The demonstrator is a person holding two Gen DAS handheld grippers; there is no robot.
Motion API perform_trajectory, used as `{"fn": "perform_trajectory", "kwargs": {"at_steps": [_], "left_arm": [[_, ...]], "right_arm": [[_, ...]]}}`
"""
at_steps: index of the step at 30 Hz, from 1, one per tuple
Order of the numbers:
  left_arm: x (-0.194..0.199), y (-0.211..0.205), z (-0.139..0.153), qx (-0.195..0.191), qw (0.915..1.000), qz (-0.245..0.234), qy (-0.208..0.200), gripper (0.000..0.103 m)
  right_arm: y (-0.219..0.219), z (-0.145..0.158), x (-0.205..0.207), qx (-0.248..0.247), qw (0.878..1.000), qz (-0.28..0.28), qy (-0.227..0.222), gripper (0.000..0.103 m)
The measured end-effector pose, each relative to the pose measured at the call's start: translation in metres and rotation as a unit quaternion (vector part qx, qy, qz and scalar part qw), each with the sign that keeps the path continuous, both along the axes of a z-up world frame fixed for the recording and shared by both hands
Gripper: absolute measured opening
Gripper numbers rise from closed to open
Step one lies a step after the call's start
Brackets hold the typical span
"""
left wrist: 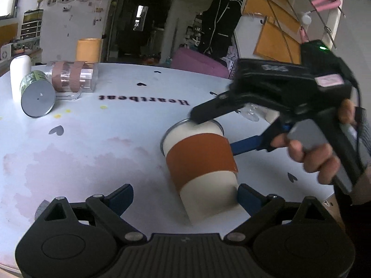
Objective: Flip cup upright
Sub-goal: 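Rotate the cup upright with the left tool while the right tool grasps its rim, then carry the upright cup with the right tool beside the stemmed glass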
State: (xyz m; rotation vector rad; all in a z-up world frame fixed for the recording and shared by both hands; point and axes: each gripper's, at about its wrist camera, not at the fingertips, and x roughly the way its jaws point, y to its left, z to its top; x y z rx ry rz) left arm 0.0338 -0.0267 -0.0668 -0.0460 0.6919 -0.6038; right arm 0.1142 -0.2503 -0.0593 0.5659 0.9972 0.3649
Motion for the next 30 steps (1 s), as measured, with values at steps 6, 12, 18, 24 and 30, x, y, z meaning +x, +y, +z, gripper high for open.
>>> {"fn": "perform_trajectory", "kwargs": {"at_steps": [6,12,18,24,30], "left_arm": [[0.000,0.002,-0.002,-0.001,1.0000,0.000,0.000,0.096],[-0.001,0.001,-0.001,-0.002,1.0000,-0.004,-0.002,0.094],[-0.006,-0.006,0.001,-0.006,0.9994,-0.030,-0.017,0.074],[-0.001,-0.015,-0.006,0.006,0.9994,-0.032,-0.013,0.055],[0.005,-0.022,-0.017,0.012,0.9993,-0.035,-0.011,0.051]], "right_arm": [[0.008,-0.017,0.017,0.011,0.999,0.010,0.042,0.103],[0.003,-0.018,0.016,0.026,0.998,0.008,0.053,0.084],[0.011,0.010,-0.008,-0.036,0.999,0.013,-0.032,0.084],[0.032,0.044,-0.048,-0.148,0.977,0.036,-0.148,0.084],[0.055,0.041,-0.072,-0.233,0.947,0.061,-0.211,0.084]]}}
